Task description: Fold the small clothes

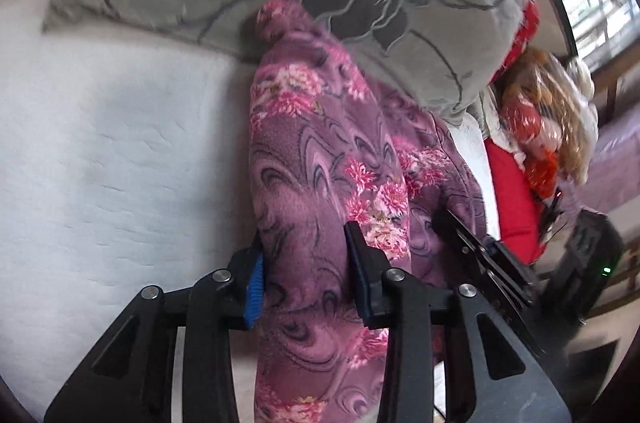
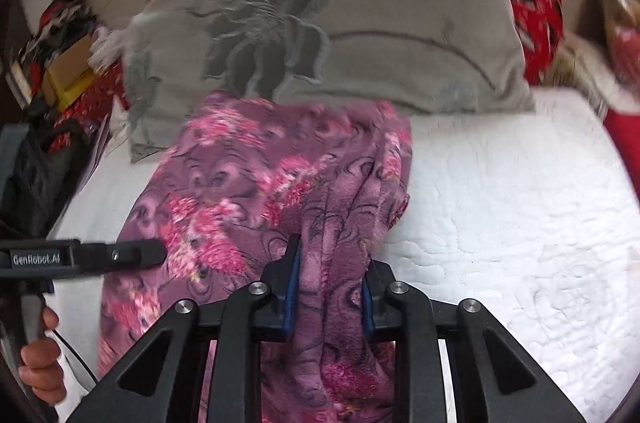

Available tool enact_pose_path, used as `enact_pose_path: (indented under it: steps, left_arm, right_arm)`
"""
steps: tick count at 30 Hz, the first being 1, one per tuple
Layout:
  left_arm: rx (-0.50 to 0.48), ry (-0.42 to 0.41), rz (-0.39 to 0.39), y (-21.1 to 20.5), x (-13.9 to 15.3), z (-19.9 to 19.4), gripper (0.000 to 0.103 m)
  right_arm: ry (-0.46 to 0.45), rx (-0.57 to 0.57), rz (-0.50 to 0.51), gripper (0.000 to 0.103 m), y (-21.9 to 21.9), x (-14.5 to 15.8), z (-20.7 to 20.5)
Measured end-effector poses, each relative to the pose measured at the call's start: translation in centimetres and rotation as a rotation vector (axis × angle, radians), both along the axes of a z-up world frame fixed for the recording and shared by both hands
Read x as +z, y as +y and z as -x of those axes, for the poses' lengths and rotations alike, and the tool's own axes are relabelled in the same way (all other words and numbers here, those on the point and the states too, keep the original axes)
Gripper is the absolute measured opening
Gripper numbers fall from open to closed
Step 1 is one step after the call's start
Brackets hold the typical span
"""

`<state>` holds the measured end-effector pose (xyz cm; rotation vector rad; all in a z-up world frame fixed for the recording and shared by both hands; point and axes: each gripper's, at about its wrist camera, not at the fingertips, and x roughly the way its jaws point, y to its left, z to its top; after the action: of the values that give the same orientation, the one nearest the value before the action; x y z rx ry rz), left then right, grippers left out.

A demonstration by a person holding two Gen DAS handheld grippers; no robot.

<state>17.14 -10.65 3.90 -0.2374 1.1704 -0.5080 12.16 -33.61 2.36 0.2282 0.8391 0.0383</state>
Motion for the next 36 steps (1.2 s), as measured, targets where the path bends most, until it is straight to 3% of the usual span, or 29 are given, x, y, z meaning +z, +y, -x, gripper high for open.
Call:
enact_pose_path:
  steps: [8, 15, 19, 23, 24, 26, 28, 30, 33, 36]
  left_arm:
    - [0.006, -0.095, -0.053, 1.7, 2.9, 3.4, 0.034]
    - [0.037, -0.088, -0.057, 5.0, 2.6, 5.4, 0.034]
    - [0.055, -0.055, -0.07, 6.9, 0.9, 6.5, 0.034]
    - [0.083, 0.039, -0.113, 8.5, -3.1, 6.9, 0.036]
    - [0.089, 0.064, -0.111, 9.1, -4.1, 7.0, 0.043]
    - [0.102, 0.089, -0.032, 10.7, -4.6, 7.2, 0.045]
    - [0.11, 0.099, 0.011, 11.8, -4.1, 7.3, 0.045]
    - [0.122, 0.056, 0.037, 12.4, -2.5, 7.0, 0.043]
    - [0.113, -0.007, 0.059, 11.4, -0.5, 5.6, 0.043]
    - [0.076, -0.059, 0.025, 8.9, 0.4, 3.8, 0.043]
  right_arm:
    - [-0.079, 0.039, 0.021, 0.024, 3.7, 3.2, 3.3]
    - [-0.088, 0.092, 0.008, 0.024, 7.1, 3.9, 5.2]
    - [-0.057, 0.121, 0.009, 0.024, 8.9, 2.7, 5.8]
    - [0.035, 0.136, 0.022, 0.026, 10.0, -0.2, 5.5]
    - [0.083, 0.129, 0.028, 0.027, 10.1, -1.4, 5.3]
    - [0.157, 0.11, 0.035, 0.032, 9.8, -3.5, 5.0]
    - [0.138, 0.082, -0.026, 0.039, 8.6, -3.6, 5.5]
    - [0.144, 0.052, -0.067, 0.041, 7.5, -3.2, 5.6]
    - [0.083, 0.014, -0.059, 0.044, 6.5, -1.5, 5.4]
    - [0.021, 0.038, -0.037, 0.04, 7.1, -0.1, 4.0]
